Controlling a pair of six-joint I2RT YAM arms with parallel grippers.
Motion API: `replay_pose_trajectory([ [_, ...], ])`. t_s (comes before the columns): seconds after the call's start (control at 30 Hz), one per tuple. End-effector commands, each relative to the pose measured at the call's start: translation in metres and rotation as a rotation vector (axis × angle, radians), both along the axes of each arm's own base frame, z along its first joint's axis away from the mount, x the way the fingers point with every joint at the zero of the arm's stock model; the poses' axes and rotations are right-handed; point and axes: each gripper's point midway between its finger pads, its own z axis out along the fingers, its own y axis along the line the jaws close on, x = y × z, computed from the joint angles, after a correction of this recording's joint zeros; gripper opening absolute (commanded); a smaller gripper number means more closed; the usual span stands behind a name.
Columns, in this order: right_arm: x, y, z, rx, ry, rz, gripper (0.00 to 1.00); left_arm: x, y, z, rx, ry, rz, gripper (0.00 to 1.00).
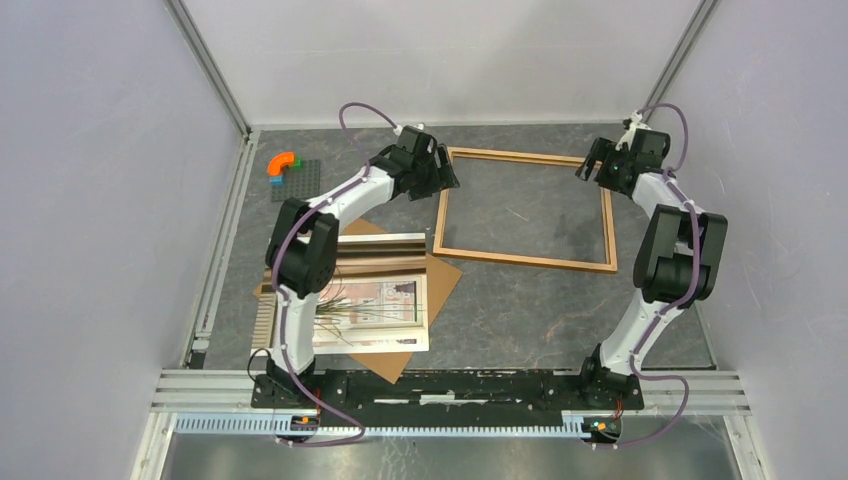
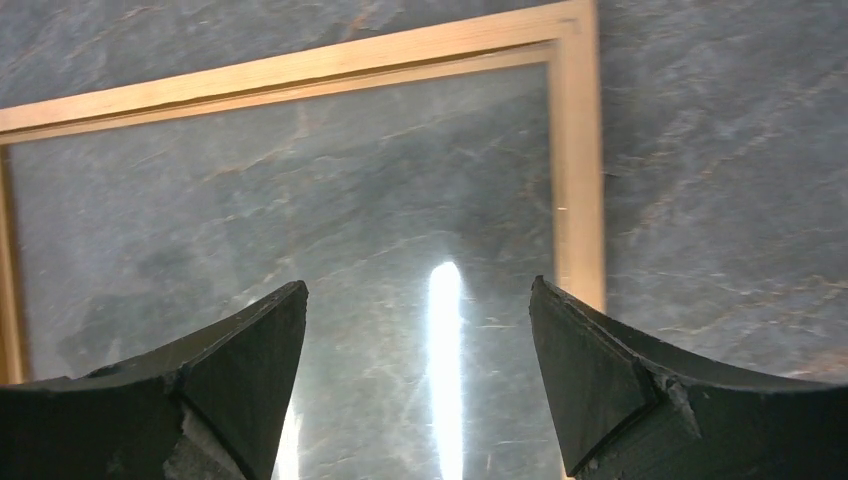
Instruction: Put the photo into the frame
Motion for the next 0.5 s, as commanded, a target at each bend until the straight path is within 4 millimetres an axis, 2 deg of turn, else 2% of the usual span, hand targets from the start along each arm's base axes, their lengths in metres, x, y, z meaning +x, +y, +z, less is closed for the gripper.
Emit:
replay_pose_trajectory([
  [0.0,0.012,-0.033,0.004,-0.041,-0.031,-0.047,0.87,0.055,-0.004,0.010,-0.007,-0.114,0.154,0.81],
  [0.13,0.011,-0.046,-0.008,-0.029,-0.019,-0.075,0.87,0.065,0.003,-0.011,0.008,-0.090,0.254,0.81],
  [0.27,0.007,-0.054,-0.018,-0.013,0.000,-0.101,0.86,0.069,0.001,-0.028,0.006,-0.090,0.256,0.78],
  [0.47,0.011,-0.046,-0.019,0.028,-0.047,-0.087,0.80,0.068,-0.018,-0.037,-0.040,-0.100,0.166,0.73],
])
